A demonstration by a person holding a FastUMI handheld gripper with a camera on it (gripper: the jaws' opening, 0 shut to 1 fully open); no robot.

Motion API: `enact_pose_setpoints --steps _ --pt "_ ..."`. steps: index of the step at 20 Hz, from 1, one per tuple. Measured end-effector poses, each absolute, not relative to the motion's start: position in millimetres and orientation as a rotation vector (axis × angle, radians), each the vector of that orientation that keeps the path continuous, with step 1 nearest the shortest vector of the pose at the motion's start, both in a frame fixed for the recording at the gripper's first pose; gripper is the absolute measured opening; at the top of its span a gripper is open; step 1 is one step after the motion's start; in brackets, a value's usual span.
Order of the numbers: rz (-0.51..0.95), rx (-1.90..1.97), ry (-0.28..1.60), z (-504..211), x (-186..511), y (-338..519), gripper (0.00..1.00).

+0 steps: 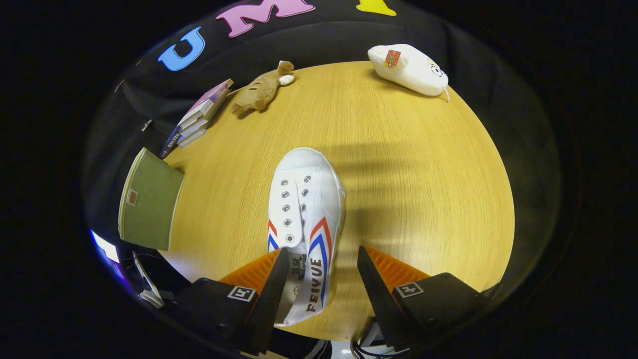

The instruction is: Open the storage box then place both shoes into the box .Put the left shoe in first, then the right shoe, with the right side of both shoes facing outward in a uniform manner.

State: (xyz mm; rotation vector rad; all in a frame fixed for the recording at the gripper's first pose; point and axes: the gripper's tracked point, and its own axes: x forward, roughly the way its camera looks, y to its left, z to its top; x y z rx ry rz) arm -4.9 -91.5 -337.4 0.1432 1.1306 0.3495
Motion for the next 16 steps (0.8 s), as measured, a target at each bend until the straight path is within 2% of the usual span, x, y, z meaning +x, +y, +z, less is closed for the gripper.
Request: enact_pose_setpoints --steps 5,6,7,8,13,16 --pt "0.32 0.117 1.134 -353.0 -1.4 -90.9 0.84" --pt "0.321 0.116 1.136 -356.9 -0.9 -88.8 0.67" --pt "0.329 0.115 1.143 -358.5 -1.5 -85.7 0.6" --pt "0.336 0.114 1.144 -358.2 -1.4 -82.7 0.49" --pt "0.267 0.155 1.174 -356.7 1.0 -85.9 0.33" --pt "0.214 0.173 1.171 -354.8 1.7 -88.1 0.14"
